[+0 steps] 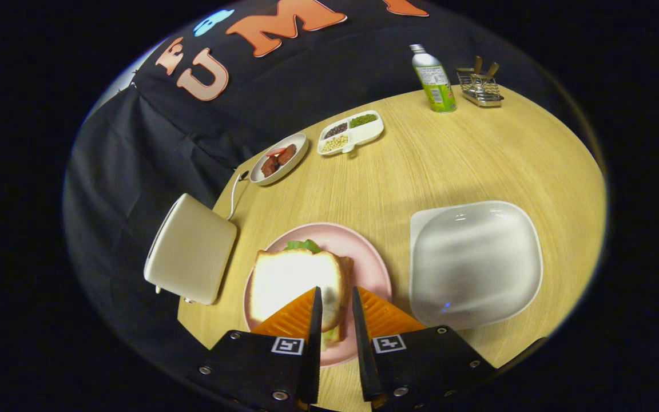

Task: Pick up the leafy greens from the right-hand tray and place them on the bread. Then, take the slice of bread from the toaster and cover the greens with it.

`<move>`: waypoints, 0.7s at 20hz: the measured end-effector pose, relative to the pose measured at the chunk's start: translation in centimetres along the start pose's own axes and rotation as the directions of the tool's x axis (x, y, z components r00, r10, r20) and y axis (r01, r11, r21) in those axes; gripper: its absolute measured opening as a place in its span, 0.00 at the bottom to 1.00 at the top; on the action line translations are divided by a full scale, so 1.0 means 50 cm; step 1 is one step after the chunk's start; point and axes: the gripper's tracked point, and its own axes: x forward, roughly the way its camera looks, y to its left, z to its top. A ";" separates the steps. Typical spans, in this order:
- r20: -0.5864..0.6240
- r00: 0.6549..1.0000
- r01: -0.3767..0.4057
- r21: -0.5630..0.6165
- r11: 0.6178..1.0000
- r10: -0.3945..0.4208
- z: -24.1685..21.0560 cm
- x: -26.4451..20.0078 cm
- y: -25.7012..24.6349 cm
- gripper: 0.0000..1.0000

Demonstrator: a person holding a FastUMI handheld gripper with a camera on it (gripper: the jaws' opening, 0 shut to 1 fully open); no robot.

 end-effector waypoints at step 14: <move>0.613 0.780 0.062 -0.278 0.959 0.127 0.248 -0.226 0.135 0.64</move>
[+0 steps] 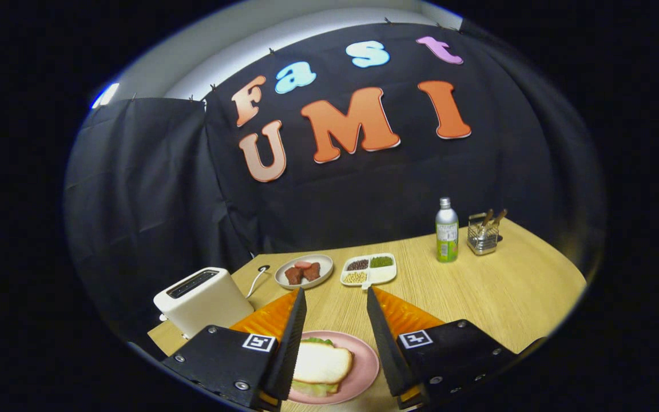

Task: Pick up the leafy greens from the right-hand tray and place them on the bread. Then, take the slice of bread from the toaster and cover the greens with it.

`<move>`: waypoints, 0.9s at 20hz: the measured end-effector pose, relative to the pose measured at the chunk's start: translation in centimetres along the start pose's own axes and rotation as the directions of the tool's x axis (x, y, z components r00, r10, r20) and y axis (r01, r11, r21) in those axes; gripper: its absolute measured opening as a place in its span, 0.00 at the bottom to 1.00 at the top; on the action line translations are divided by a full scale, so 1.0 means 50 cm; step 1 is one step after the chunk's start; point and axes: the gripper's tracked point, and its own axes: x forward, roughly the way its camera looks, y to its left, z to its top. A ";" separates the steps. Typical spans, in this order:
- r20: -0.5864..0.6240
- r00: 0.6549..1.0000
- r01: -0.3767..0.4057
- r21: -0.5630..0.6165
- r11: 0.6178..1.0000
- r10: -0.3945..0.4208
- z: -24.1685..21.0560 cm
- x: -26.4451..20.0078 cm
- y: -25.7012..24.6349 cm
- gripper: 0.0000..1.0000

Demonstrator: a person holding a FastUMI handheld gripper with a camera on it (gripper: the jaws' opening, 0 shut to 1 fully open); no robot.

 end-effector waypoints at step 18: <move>0.373 0.927 0.148 -0.255 0.956 -0.044 0.165 -0.073 0.017 0.90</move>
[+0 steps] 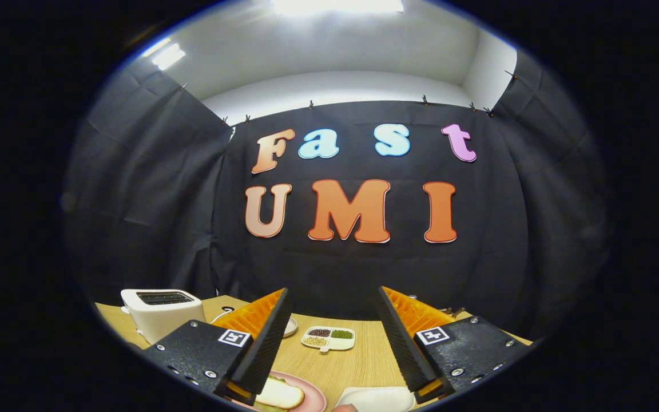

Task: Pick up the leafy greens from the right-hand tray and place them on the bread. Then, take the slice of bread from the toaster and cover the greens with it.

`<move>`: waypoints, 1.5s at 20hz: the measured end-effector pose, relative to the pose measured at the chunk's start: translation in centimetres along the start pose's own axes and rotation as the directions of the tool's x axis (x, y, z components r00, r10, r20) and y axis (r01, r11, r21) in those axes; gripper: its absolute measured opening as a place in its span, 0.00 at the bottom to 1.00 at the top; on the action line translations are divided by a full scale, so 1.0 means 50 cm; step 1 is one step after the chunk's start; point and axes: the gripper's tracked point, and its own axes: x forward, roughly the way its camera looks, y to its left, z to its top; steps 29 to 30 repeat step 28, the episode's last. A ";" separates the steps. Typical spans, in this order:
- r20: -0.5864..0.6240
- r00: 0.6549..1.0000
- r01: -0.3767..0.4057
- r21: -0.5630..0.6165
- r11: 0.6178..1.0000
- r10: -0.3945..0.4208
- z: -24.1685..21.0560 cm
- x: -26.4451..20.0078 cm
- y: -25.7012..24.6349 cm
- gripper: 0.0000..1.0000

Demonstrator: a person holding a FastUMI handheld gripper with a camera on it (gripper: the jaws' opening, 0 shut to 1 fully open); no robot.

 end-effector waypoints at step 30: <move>0.009 1.000 -0.029 0.041 0.999 0.029 -0.017 -0.012 0.054 0.90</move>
